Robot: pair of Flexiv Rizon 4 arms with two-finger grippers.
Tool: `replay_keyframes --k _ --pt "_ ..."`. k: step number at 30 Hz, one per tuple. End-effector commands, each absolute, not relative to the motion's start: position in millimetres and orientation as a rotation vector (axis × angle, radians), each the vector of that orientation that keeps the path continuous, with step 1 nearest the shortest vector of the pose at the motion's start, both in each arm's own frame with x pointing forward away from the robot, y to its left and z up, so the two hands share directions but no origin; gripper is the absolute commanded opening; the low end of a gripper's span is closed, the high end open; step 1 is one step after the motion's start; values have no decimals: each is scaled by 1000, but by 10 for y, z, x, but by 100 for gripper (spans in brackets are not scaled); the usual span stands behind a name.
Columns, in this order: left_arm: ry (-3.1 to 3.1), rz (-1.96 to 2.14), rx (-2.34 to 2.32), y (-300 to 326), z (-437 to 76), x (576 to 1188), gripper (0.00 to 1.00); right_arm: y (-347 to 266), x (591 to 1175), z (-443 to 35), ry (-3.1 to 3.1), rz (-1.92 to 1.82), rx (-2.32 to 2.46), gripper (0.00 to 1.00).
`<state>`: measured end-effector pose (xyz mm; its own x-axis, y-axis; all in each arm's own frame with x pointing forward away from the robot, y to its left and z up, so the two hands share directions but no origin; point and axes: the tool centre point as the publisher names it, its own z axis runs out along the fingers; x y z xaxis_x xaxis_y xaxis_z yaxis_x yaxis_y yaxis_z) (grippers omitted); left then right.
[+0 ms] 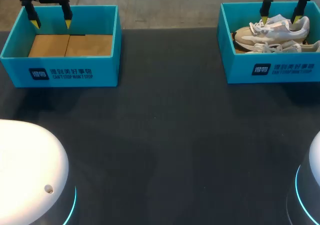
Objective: Take the shoe out of the shoebox, open the shoe tongue, remove and reinsert the insole, then place the shoe into the shoebox
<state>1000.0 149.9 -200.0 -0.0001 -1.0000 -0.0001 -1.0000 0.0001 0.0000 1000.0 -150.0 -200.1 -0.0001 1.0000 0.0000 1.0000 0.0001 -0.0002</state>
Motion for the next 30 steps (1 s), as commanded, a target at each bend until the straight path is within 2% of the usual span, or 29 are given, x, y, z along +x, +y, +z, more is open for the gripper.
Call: replay_keyframes --k 1,17,30 --pt "2222 0 -2221 1499 -2000 10000 100 -1500 10000 -2000 -2222 0 -2221 100" --pt "2222 0 -2221 1499 -2000 10000 100 -1523 10044 -1993 -2220 19 -2259 100" --pt "2222 0 -2221 1499 -2000 10000 100 -2024 10326 -2183 -2239 97 -2258 100"
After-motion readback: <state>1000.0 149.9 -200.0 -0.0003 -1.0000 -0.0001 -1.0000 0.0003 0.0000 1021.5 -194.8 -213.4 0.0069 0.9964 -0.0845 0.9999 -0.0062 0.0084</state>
